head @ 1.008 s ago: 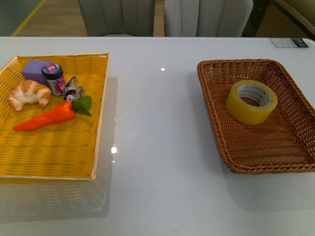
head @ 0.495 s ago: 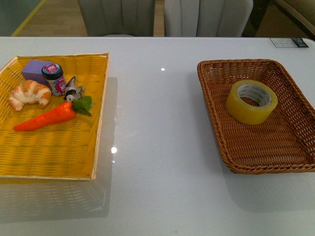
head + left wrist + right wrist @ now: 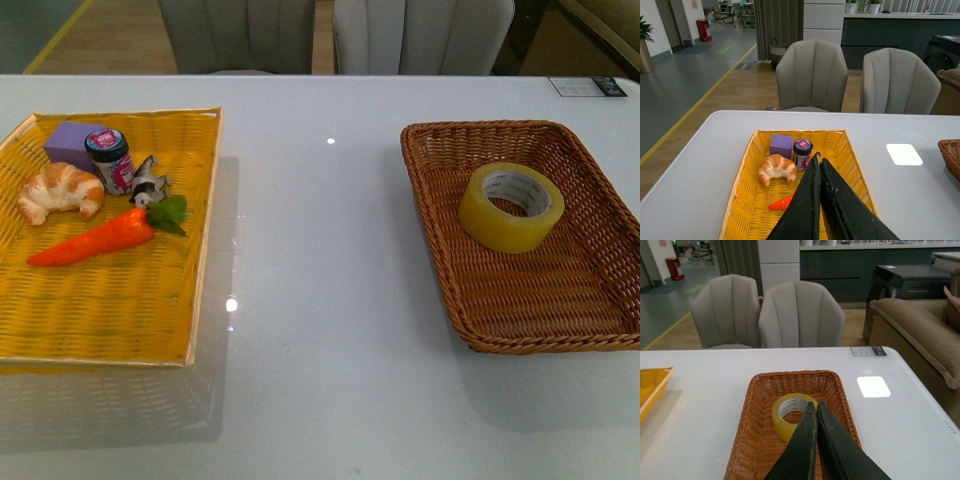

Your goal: Move tape to another basket

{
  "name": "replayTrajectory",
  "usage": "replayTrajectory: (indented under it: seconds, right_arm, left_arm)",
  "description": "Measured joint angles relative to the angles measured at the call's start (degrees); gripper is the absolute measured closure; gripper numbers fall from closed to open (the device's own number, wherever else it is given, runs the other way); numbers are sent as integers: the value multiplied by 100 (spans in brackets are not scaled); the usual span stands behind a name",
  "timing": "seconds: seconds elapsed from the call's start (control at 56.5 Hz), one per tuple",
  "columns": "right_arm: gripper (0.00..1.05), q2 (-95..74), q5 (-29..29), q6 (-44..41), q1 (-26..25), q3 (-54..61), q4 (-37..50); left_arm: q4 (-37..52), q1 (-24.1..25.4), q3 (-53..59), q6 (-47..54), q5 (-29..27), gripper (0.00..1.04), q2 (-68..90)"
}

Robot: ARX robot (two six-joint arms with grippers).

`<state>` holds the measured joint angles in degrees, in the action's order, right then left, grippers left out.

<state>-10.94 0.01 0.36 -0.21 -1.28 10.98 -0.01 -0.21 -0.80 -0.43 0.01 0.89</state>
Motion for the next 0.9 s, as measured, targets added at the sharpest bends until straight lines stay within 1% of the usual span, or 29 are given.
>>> replayTrajectory:
  seconds: [0.053, 0.141, 0.407, 0.46, 0.478, 0.513, 0.584, 0.601, 0.654, 0.672, 0.743, 0.761, 0.814, 0.902]
  right_arm:
    - [103, 87, 0, 0, 0, -2, -87]
    - [103, 892, -2, -2, 9, -2, -1027]
    - [103, 1058, 0, -4, 11, -2, -1084]
    - [93, 1058, 0, -11, 11, -2, -1084]
    - [91, 1058, 0, -11, 11, -2, -1084]
    - [84, 1058, 0, -11, 11, -2, -1086]
    - [72, 1058, 0, -11, 11, -2, -1086]
    - [68, 1058, 0, -11, 11, -2, -1086]
    - [59, 1058, 0, -13, 11, -2, -1086]
    - [56, 1058, 0, -11, 11, -2, -1086]
    - [44, 1060, 0, -11, 11, -2, -1086]
    - [40, 1060, 0, -13, 11, -2, -1086]
    - [31, 1060, 0, -11, 11, -2, -1086]
    - [16, 1060, 0, -11, 11, -2, -1088]
  left_arm:
    - [0, 0, 0, -2, 0, 103, 0]
    - [0, 0, 0, 0, 0, 103, 0]
    - [0, 0, 0, 0, 0, 103, -2]
    - [0, 0, 0, -2, 0, 103, -2]
    - [0, 0, 0, -4, 0, 101, -2]
    - [0, 0, 0, -2, 0, 96, -2]
    - [0, 0, 0, -2, 0, 81, -2]
    - [0, 0, 0, -2, 0, 80, -2]
    - [0, 0, 0, -2, 0, 69, -2]
    - [0, 0, 0, -2, 0, 67, -2]
    - [0, 0, 0, -2, 0, 53, -2]
    - [0, 0, 0, -2, 0, 51, -2]
    - [0, 0, 0, -2, 0, 41, -2]
    - [0, 0, 0, -2, 0, 27, -2]
